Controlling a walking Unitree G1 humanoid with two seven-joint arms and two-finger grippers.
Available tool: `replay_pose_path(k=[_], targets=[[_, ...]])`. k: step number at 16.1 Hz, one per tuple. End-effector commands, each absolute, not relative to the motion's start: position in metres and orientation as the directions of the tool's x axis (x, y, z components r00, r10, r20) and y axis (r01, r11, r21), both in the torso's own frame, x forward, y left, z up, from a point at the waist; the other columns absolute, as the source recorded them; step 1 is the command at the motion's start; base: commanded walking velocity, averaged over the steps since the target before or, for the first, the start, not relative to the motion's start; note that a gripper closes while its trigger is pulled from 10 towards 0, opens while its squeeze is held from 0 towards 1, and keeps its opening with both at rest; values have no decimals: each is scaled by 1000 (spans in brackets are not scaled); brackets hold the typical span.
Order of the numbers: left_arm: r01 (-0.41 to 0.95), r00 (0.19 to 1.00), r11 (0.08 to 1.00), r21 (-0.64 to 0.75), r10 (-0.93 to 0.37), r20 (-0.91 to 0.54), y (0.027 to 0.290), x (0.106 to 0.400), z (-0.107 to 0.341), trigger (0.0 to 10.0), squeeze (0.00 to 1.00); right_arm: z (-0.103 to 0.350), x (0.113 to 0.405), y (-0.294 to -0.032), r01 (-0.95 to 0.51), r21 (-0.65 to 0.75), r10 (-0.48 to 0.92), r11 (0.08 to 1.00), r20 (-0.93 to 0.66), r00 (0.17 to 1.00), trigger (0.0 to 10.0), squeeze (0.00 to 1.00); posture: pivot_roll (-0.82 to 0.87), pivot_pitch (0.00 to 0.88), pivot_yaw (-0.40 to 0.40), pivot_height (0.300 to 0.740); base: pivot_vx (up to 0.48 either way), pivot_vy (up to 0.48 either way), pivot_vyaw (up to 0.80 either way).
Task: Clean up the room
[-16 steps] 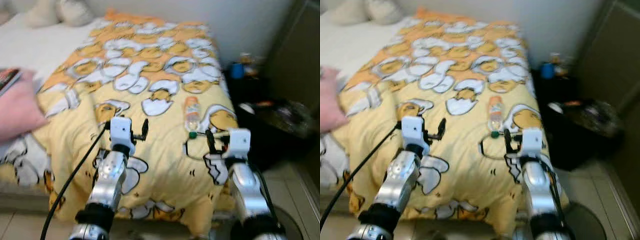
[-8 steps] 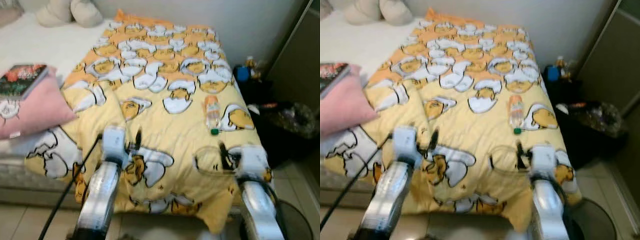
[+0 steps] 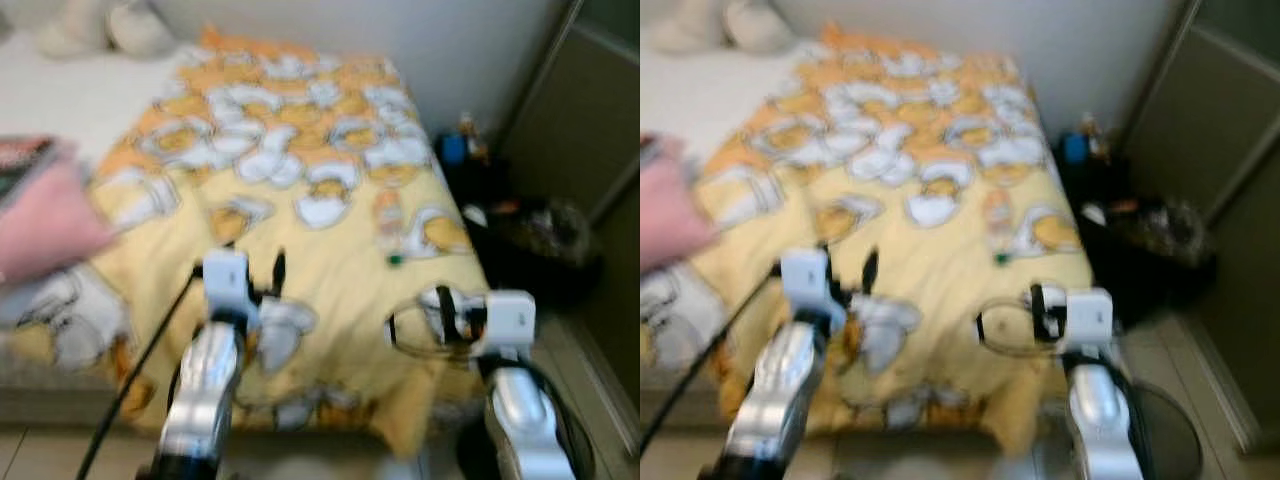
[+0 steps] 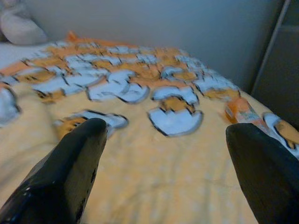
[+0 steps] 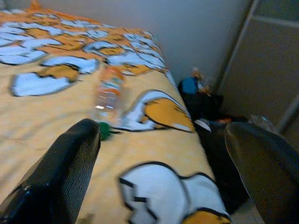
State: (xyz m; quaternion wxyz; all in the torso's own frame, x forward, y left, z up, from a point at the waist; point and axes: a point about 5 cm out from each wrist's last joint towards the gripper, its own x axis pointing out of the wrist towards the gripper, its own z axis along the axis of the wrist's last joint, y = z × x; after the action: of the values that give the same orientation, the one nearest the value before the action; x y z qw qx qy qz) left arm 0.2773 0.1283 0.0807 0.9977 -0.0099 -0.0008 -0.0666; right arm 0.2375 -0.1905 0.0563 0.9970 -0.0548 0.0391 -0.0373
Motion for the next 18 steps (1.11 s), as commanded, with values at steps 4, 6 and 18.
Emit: replay_pose_path(k=[4, 6, 18], targets=[[127, 992, 992, 11, -127, -2, 128, 285, 84, 10000, 0, 62, 240, -191, 63, -111, -71, 992, -70, 995, 10000, 0, -31, 0, -25, 740, 217, 0, 0], [116, 993, 993, 3, -116, -1, 129, 285, 85, 10000, 0, 65, 245, -187, 51, -98, -57, 994, -64, 996, 10000, 0, -32, 0, -26, 740, 435, 0, 0], [103, 995, 993, 56, -104, 4, 128, 292, 90, 10000, 0, 77, 289, -176, 39, -41, -41, 998, -67, 997, 10000, 0, -23, 0, -8, 740, 374, 0, 0]])
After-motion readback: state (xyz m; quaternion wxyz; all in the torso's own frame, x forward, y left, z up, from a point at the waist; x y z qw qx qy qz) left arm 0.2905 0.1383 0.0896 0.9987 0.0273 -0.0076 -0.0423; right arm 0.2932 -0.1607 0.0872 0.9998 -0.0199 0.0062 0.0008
